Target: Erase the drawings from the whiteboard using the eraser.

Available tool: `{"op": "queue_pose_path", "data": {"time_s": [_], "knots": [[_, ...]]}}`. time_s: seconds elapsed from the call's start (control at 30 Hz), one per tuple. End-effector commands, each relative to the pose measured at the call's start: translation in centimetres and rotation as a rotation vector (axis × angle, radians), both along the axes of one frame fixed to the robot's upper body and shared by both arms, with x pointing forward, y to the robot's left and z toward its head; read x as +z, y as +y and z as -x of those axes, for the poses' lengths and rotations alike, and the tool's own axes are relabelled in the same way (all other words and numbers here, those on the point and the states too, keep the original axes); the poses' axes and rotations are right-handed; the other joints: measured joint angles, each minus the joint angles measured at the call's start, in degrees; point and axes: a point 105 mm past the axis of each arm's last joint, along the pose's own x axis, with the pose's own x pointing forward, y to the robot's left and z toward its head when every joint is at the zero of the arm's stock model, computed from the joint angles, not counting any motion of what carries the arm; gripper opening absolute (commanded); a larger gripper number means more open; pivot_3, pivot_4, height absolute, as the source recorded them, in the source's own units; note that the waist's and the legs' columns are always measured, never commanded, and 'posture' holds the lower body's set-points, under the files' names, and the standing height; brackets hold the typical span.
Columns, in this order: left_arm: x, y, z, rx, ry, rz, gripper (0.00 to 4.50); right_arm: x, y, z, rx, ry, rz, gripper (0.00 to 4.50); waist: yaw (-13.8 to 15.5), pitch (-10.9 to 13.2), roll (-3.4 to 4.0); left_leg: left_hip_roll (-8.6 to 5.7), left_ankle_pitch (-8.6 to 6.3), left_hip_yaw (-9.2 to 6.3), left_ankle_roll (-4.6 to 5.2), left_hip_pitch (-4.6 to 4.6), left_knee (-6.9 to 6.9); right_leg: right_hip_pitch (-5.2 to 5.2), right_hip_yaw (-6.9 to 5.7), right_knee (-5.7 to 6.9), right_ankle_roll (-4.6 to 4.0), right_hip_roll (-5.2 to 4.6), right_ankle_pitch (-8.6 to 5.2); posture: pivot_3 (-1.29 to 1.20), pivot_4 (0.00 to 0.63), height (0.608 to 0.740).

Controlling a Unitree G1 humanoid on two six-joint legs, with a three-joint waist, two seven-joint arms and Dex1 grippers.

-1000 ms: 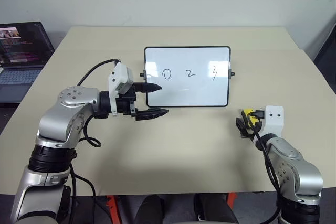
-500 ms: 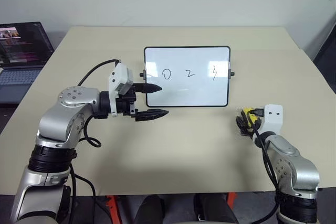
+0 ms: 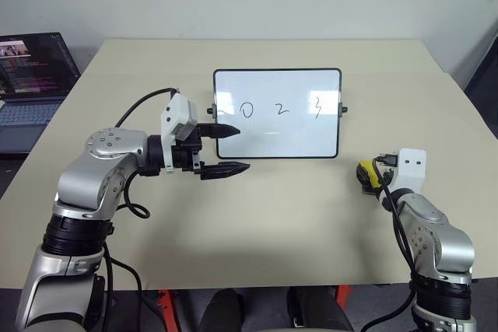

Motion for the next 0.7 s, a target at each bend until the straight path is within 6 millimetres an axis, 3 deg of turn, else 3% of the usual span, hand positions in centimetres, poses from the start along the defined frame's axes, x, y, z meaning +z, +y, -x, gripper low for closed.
{"op": "queue_pose_path", "data": {"time_s": [0.03,0.17,0.47,0.7], "knots": [[1.13,0.04,0.11,-0.003,-0.051,-0.006,4.5,1.45,0.12,-0.27,-0.002,-0.057,0.001,4.45,0.0,0.0,0.0,0.0,0.0,0.0,0.0,0.0,0.0,0.0,0.0,0.0,0.0,0.0,0.0,0.0,0.15,0.74],[1.17,0.04,0.01,-0.003,-0.054,-0.007,4.5,1.45,0.43,-0.28,0.003,-0.058,-0.008,4.45,0.0,0.0,0.0,0.0,0.0,0.0,0.0,0.0,0.0,0.0,0.0,0.0,0.0,0.0,0.0,0.0,0.15,0.74],[1.27,0.12,-0.06,-0.002,-0.058,-0.012,4.5,1.54,0.66,-0.4,0.008,-0.063,-0.017,1.39,0.0,0.0,0.0,0.0,0.0,0.0,0.0,0.0,0.0,0.0,0.0,0.01,0.0,0.0,0.0,0.0,0.15,0.74],[1.35,0.16,-0.16,-0.001,-0.063,-0.014,4.5,1.6,0.86,-0.52,0.014,-0.067,-0.021,1.3,0.0,0.0,0.0,0.0,0.0,0.0,0.0,0.0,0.0,0.0,0.0,0.01,0.0,0.0,0.0,0.0,0.15,0.74]]}}
